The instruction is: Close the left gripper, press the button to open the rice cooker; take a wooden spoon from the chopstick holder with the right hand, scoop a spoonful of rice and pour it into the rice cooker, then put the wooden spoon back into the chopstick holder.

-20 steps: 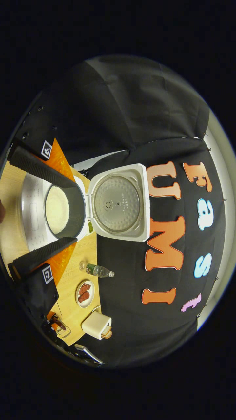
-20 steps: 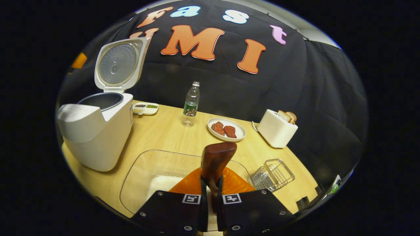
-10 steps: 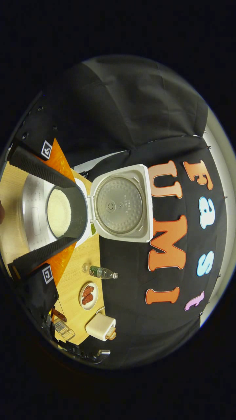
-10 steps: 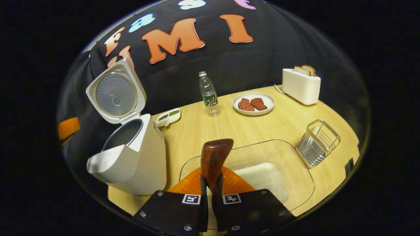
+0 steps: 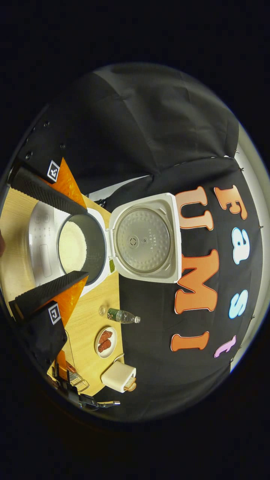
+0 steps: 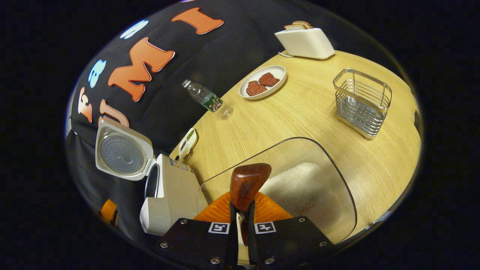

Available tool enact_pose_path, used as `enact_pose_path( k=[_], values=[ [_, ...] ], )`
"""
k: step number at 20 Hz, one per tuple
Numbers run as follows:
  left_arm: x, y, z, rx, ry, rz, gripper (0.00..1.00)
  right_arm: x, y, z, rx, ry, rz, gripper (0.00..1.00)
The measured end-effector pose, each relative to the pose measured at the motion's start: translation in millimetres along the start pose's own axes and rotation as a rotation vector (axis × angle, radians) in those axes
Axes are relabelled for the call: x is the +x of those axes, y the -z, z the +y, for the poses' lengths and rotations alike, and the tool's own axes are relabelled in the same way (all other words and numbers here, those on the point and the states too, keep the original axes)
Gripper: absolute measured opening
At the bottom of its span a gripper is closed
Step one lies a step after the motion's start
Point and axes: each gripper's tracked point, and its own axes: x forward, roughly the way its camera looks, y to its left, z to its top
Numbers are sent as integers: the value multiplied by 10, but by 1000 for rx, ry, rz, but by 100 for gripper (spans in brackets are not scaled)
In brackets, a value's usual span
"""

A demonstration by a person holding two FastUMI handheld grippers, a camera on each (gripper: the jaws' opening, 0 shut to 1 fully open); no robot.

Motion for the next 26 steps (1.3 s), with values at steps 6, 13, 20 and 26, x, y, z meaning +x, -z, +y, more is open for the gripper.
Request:
enact_pose_path(
  k=[6, 13, 20, 26],
  values=[
    [-7, 70, -37, 8, 2, 27, 100, -9, -77, -40, 150, -117, 26, 10],
    [-19, -104, -125, 43, -1, 1, 100, -178, -511, -122, 243, -278, -8, 10],
    [-136, -274, -397, 28, 21, -67, 96, -513, -998, 0, 372, -420, -33, 10],
    [-433, -416, -456, -20, -16, -136, 96, -757, -1358, 462, 396, -546, 10, 10]
  ],
)
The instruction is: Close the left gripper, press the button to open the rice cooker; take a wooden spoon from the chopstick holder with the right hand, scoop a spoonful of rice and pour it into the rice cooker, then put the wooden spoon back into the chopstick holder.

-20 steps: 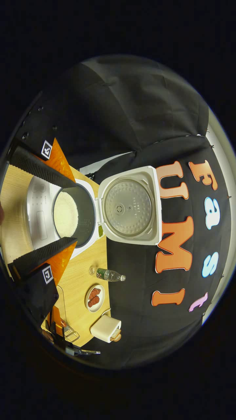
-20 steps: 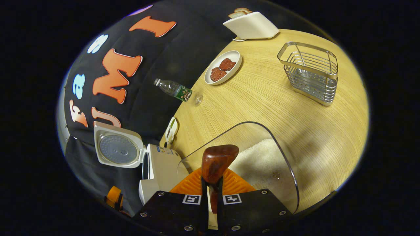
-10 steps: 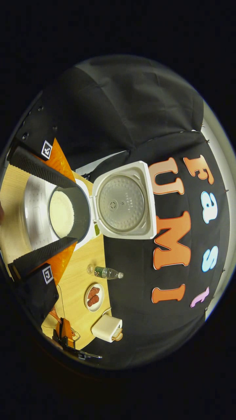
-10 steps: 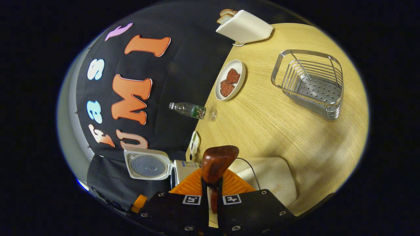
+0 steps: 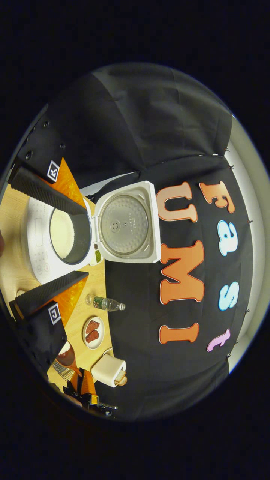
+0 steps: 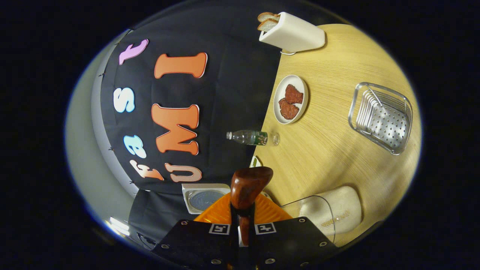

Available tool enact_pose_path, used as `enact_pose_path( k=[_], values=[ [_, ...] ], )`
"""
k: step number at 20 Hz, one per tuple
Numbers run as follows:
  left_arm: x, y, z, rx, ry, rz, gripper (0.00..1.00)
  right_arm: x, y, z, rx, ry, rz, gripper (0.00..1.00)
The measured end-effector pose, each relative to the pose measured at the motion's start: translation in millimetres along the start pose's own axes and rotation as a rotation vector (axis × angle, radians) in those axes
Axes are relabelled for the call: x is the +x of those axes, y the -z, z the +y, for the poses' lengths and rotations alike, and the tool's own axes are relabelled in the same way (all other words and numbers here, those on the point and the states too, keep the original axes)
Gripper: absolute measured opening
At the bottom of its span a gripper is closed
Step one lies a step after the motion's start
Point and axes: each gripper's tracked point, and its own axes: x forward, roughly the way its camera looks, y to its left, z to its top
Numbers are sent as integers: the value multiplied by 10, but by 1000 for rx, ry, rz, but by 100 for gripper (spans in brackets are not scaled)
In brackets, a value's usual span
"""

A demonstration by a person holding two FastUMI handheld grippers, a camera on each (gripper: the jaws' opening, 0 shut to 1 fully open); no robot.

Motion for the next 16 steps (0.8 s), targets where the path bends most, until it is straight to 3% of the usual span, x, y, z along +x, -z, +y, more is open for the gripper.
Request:
enact_pose_path(
  k=[1, 2, 7, 9, 15, 16],
  values=[
    [-26, -30, 23, -9, -12, -11, 100, 46, -2, 112, 9, -19, 17, 10],
    [-69, -54, 64, -17, -28, -21, 96, 90, 10, 235, 21, -42, 31, 10],
    [-201, -104, 423, -45, -118, -52, 100, 369, 119, 764, 19, -117, 94, 10],
    [-258, -93, 599, -56, -156, -56, 96, 470, 247, 980, 21, -149, 127, 10],
    [-331, -2, 1082, -93, -241, -55, 100, 842, 670, 1538, 10, -225, 219, 10],
    [-334, 6, 1142, -97, -249, -54, 96, 933, 755, 1602, 2, -231, 234, 10]
  ],
)
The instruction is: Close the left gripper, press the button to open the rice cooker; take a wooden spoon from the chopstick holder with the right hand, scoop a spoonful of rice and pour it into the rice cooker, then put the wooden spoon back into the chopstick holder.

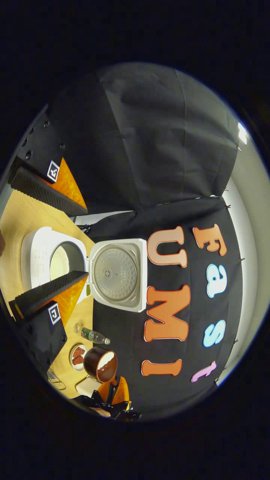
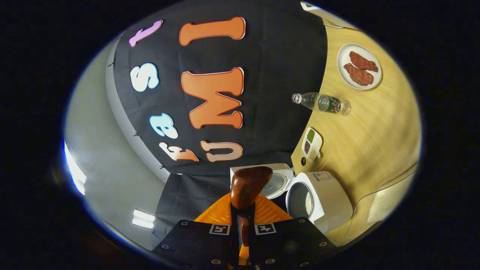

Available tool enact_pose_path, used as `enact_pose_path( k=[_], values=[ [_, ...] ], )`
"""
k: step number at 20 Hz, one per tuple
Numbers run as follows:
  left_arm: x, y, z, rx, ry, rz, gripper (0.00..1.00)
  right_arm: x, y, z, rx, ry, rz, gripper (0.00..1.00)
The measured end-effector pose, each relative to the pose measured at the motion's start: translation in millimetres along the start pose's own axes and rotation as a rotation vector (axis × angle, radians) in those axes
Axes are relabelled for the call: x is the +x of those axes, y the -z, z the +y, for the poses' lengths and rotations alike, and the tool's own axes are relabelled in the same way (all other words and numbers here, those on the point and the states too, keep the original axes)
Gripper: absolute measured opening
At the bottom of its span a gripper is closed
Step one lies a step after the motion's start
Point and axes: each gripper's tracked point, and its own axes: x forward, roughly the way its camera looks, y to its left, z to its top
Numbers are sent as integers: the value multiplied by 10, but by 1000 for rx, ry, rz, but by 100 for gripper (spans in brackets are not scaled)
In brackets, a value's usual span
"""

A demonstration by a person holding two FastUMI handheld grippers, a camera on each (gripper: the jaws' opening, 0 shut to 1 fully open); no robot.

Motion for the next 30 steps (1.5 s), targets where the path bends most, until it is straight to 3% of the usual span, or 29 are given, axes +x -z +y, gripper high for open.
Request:
enact_pose_path(
  k=[1, 7, 11, 12, 16, 20, 30],
  values=[
    [27, -2, 68, -6, -10, -1, 100, 121, 43, 19, -5, -1, 13, 10],
    [141, 26, 442, -7, -54, 5, 96, 780, 370, 34, -2, -1, 81, 10],
    [224, 117, 640, -22, -80, 30, 96, 1108, 519, -130, -79, 54, 100, 10],
    [232, 163, 688, -23, -86, 37, 100, 1185, 558, -172, -121, 75, 101, 10],
    [261, 228, 780, -17, -99, 55, 96, 1462, 649, -400, -287, 168, 99, 10],
    [326, 293, 815, -17, -101, 68, 100, 1673, 789, -498, -513, 231, 110, 10],
    [363, 372, 888, -19, -119, 94, 100, 1964, 1081, -508, -927, 275, 172, 10]
  ],
)
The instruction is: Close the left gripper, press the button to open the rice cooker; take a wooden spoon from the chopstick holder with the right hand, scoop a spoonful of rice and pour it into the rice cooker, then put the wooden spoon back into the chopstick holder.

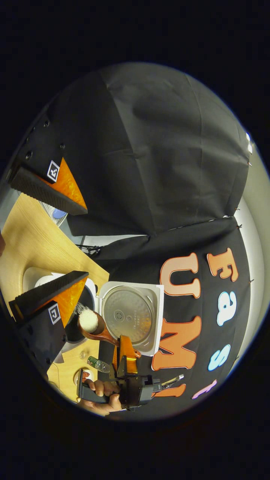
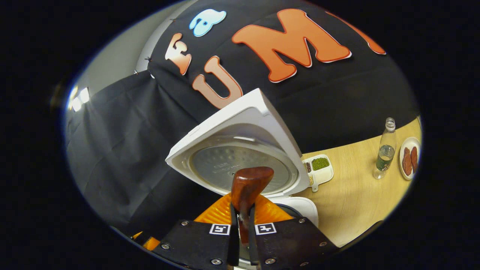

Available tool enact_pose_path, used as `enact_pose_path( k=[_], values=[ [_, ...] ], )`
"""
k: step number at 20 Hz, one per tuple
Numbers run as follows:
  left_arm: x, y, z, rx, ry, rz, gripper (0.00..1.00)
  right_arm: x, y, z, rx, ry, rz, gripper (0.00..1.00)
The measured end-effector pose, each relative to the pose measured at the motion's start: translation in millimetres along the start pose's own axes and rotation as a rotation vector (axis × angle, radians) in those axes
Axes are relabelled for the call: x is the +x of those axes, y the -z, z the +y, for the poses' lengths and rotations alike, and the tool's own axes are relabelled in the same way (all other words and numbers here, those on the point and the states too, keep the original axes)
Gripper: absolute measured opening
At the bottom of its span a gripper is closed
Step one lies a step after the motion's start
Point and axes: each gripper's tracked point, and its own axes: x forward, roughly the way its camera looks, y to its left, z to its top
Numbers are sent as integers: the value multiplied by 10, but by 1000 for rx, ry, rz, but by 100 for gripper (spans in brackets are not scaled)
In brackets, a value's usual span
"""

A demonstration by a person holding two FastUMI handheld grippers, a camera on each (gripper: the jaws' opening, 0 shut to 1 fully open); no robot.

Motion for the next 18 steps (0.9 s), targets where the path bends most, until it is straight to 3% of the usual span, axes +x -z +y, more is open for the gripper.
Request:
enact_pose_path(
  k=[6, 7, 8, 9, 10, 14, 17, 18],
  values=[
    [5, 32, 0, -8, 1, 12, 100, 23, 46, 97, -132, -16, 18, 10],
    [3, 31, -13, -6, -1, 12, 96, 17, 31, 108, -150, -17, 14, 10],
    [0, 30, -16, -5, 2, 12, 100, 12, 31, 140, -179, -23, 13, 10],
    [0, 41, -26, -4, 1, 13, 96, 4, 24, 161, -209, -24, 10, 10],
    [-12, 52, -25, -4, 4, 14, 100, 6, 28, 195, -250, -22, 7, 10],
    [-42, 55, -9, -4, -1, 15, 96, -15, 20, 268, -389, -27, 0, 10],
    [-80, 81, 15, -14, -6, 18, 100, -25, 11, 371, -482, -43, -3, 10],
    [-96, 90, 20, -21, -5, 20, 96, -49, 9, 413, -516, -54, -8, 10]
  ],
)
